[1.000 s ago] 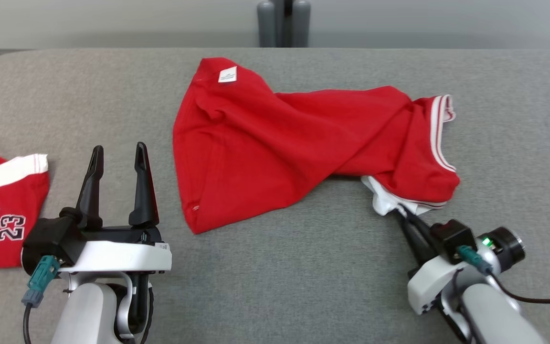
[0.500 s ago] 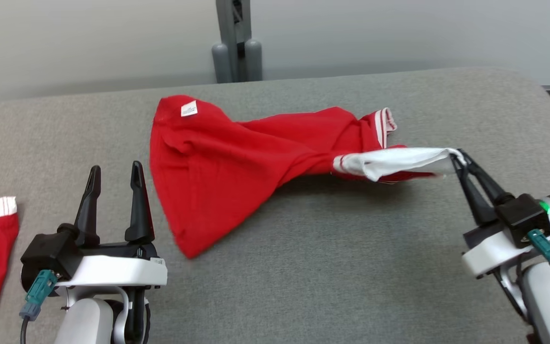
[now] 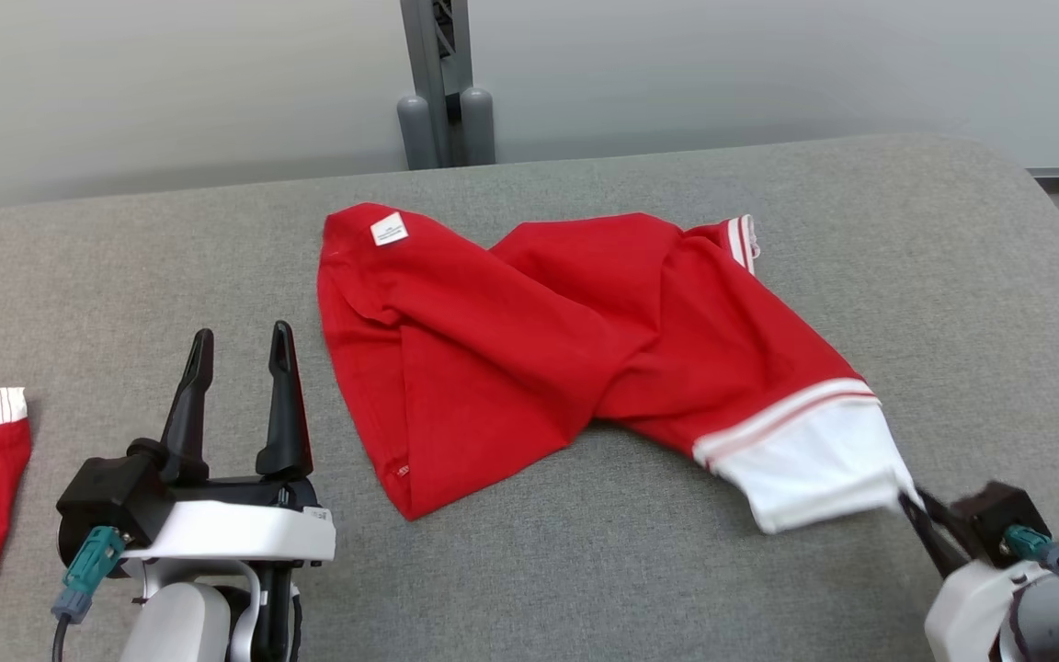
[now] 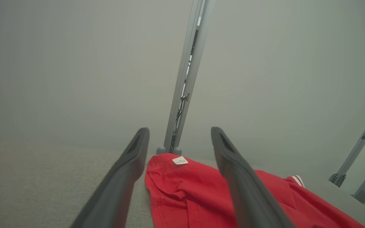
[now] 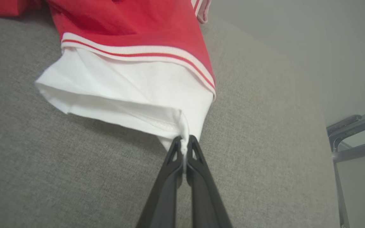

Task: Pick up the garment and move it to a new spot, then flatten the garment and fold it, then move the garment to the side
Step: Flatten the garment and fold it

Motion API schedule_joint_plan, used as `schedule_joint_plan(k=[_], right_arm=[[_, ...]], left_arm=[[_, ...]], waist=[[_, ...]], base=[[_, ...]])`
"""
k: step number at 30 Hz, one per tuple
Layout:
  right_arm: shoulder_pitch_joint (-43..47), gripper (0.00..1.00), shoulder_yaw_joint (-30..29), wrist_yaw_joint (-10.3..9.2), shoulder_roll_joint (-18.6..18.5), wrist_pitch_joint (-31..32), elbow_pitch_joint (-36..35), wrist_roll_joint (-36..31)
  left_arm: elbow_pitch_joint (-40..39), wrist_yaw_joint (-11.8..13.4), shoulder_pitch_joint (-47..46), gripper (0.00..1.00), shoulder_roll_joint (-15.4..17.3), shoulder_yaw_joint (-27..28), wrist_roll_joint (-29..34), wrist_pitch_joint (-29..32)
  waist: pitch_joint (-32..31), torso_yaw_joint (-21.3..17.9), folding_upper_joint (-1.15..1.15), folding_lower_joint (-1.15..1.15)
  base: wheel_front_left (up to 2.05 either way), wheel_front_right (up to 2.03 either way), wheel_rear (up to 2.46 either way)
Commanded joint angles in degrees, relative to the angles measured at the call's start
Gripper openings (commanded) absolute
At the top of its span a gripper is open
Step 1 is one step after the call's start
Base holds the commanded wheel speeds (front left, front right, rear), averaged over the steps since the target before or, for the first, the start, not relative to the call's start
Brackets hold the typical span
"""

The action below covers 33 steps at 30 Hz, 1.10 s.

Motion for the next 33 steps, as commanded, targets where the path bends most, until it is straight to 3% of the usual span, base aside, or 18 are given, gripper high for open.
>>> schedule_joint_plan(k=[1, 2, 3, 4, 9, 15, 20, 27, 33], right_arm=[[0.94, 0.0, -0.45, -0.04, -0.07, 1.37, 1.23, 1.83], [1.4, 0.0, -0.53, -0.04, 0.02, 2.64, 2.34, 2.84], [1.46, 0.67, -0.34, -0.04, -0.25, 3.38, 3.18, 3.08], [1.6, 1.0, -0.41, -0.04, -0.29, 4.23, 4.24, 3.62], [-1.28, 1.0, -4.01, -0.04, 1.77, 1.46, 5.09, 5.54], [-6.51, 1.0, -9.76, -0.03, 6.55, -11.58, 1.92, 2.98], [-8.33, 1.0, -9.19, -0.03, 10.12, -20.02, -0.89, 2.89], [-7.01, 1.0, -6.91, -0.03, 12.09, -22.44, -0.93, 2.24], [-7.28, 1.0, -7.27, -0.03, 12.62, -22.9, -0.28, 1.58]], left_arm=[[0.1, 0.02, -0.34, 1.0, 0.25, 0.04, -0.27, -0.09], [0.17, 0.05, -0.53, 1.0, 0.22, -0.09, -0.28, -0.09], [0.26, 0.06, -0.71, 1.0, 0.22, -0.27, -0.27, -0.09], [0.46, 0.03, -0.85, 1.0, 0.25, -0.46, -0.29, -0.09], [1.03, -0.02, -1.44, 1.0, 0.25, -0.59, 0.0, -0.09], [1.57, -0.07, -1.91, 1.0, 0.24, -0.85, 0.24, -0.09], [2.71, -0.66, -2.21, 1.0, 0.22, -1.72, 0.08, -0.09], [10.3, -2.58, -2.92, 1.0, 0.54, -4.71, 1.57, -0.1], [10.96, -2.95, -3.92, 1.0, 0.37, -3.37, 1.27, -0.1]], waist=[[0.29, 0.16, 0.0, 0.0], [0.48, 0.25, 0.0, 0.0], [0.68, 0.37, 0.0, 0.0], [0.87, 0.5, 0.0, 0.0], [1.49, 0.37, 0.0, 0.0], [1.91, 0.02, 0.0, 0.0], [2.27, 0.0, 0.0, 0.0], [2.79, 0.13, 0.0, 0.0], [3.42, 0.03, 0.0, 0.0]], base=[[0.0, 0.0, 0.0], [0.0, 0.0, 0.0], [0.0, 0.0, 0.0], [0.0, 0.0, 0.0], [0.0, 0.0, 0.0], [0.0, 0.0, 0.0], [0.0, 0.0, 0.0], [0.0, 0.0, 0.0], [0.0, 0.0, 0.0]])
